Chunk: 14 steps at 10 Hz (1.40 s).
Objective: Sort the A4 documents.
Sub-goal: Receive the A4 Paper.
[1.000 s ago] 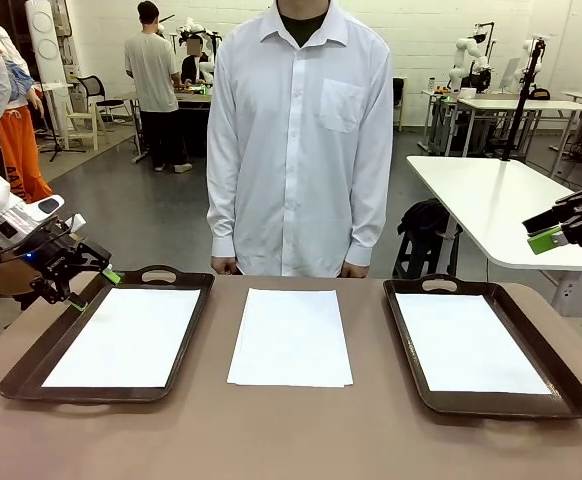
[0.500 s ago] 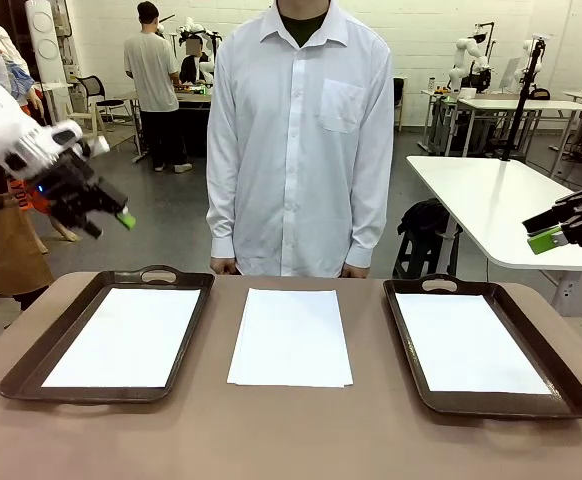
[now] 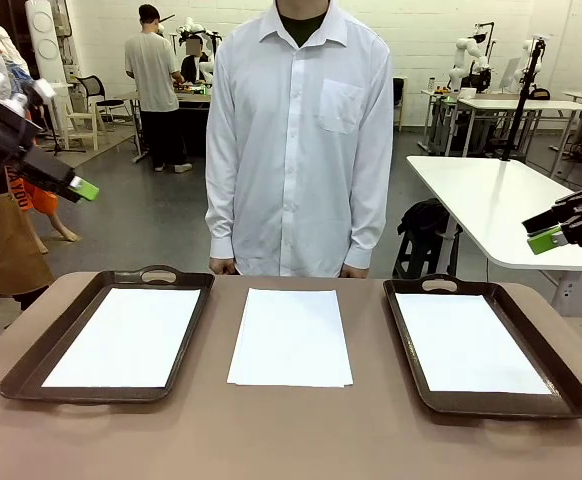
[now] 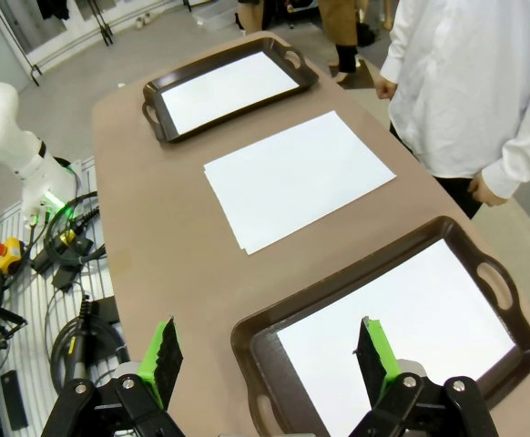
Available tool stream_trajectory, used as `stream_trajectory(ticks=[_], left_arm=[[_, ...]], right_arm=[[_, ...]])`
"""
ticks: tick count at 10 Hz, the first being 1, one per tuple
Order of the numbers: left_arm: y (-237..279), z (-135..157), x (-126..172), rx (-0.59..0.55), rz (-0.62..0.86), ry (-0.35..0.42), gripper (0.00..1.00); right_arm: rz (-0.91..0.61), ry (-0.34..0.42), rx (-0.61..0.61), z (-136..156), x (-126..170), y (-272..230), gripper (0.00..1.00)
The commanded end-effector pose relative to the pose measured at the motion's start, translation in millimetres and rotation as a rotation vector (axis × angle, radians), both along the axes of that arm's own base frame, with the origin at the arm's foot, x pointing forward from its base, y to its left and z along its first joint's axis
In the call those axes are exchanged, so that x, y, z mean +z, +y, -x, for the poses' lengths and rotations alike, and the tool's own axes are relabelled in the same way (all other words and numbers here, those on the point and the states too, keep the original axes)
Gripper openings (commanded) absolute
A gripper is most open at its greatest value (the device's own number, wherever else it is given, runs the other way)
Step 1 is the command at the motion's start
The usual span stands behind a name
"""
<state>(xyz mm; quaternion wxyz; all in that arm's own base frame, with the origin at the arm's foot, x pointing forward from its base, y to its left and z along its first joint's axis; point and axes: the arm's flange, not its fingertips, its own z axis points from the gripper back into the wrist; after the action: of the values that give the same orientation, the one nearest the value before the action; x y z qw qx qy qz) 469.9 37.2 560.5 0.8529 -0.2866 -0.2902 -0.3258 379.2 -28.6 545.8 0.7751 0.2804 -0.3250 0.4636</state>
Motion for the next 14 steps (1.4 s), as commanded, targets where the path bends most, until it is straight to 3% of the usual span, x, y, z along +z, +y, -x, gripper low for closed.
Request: stream_trajectory(ticks=[1,3,4,8,14], left_arm=[[1.3,31.3,9.4,-0.024,-0.070,-0.108,1.00],[0.1,44.2,15.3,0.080,-0.141,-0.162,1.00],[-4.9,46.5,16.7,0.077,-0.174,-0.167,1.00],[-18.8,48.2,15.1,-0.085,-0.159,-0.070,1.00],[-17.3,54.4,21.0,-0.117,-0.097,-0.049,1.00]], right_arm=[[0.002,0.004,0.002,-0.2,-1.3,0.9,1.00],[0.002,0.004,0.002,-0.2,-1.3,0.9,1.00],[0.002,0.004,0.002,-0.2,-1.3,0.9,1.00],[0.002,0.004,0.002,-0.2,-1.3,0.9,1.00],[0.002,0.004,0.002,-0.2,-1.3,0.9,1.00]])
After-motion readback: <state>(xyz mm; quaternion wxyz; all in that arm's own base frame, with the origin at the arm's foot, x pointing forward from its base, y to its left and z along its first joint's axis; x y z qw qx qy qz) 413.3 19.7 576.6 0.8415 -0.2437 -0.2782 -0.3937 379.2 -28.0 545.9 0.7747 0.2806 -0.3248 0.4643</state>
